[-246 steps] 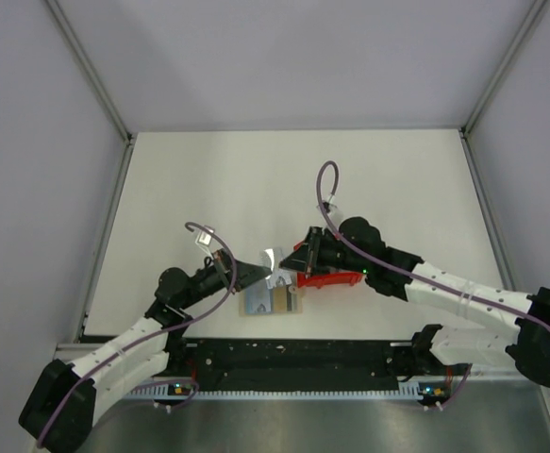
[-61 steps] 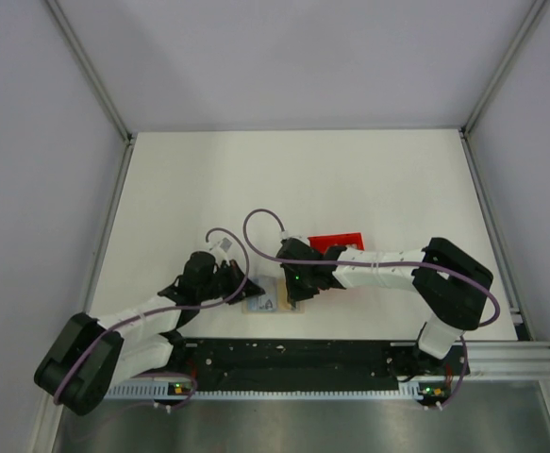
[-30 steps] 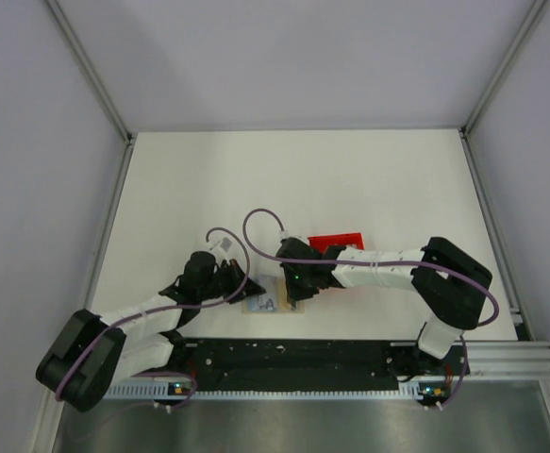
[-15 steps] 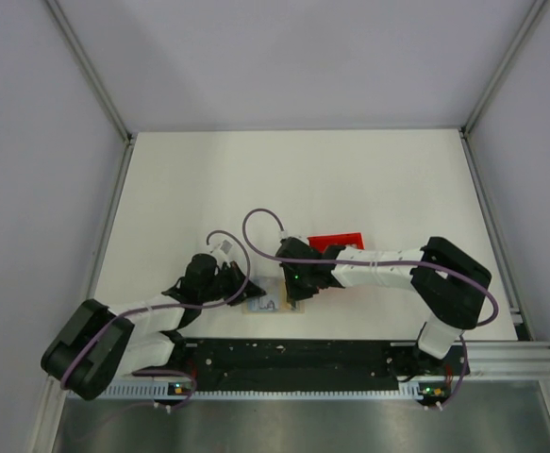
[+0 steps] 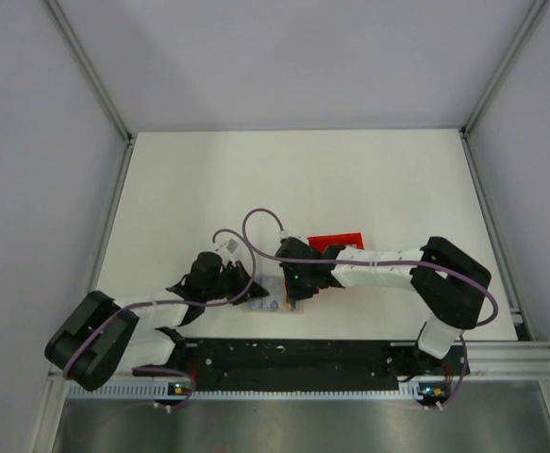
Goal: Put the credit cards into the card holder
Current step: Insert the credit card into the card holder.
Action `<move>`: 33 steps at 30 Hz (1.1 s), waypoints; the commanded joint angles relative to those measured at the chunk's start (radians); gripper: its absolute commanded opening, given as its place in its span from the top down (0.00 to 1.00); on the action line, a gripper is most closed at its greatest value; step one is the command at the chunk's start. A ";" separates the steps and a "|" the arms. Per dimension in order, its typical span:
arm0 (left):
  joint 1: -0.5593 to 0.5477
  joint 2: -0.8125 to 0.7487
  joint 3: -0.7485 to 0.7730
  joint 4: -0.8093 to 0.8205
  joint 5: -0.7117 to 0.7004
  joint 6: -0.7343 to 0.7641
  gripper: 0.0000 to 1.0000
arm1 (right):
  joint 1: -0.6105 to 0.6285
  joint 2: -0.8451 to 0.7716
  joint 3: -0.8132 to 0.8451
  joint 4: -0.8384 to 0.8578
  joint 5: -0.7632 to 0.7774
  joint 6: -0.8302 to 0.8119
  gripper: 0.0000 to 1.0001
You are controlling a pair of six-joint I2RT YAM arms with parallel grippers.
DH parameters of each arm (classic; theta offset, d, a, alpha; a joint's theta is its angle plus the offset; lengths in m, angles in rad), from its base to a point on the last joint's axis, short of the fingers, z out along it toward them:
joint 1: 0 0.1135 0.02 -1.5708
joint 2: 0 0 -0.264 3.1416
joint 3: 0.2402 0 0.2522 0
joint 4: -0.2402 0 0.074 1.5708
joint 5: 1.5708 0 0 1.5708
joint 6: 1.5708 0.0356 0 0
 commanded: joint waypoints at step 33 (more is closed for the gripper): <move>-0.018 0.051 0.174 -0.371 0.054 0.291 1.00 | -0.017 0.056 -0.016 -0.071 0.075 -0.013 0.98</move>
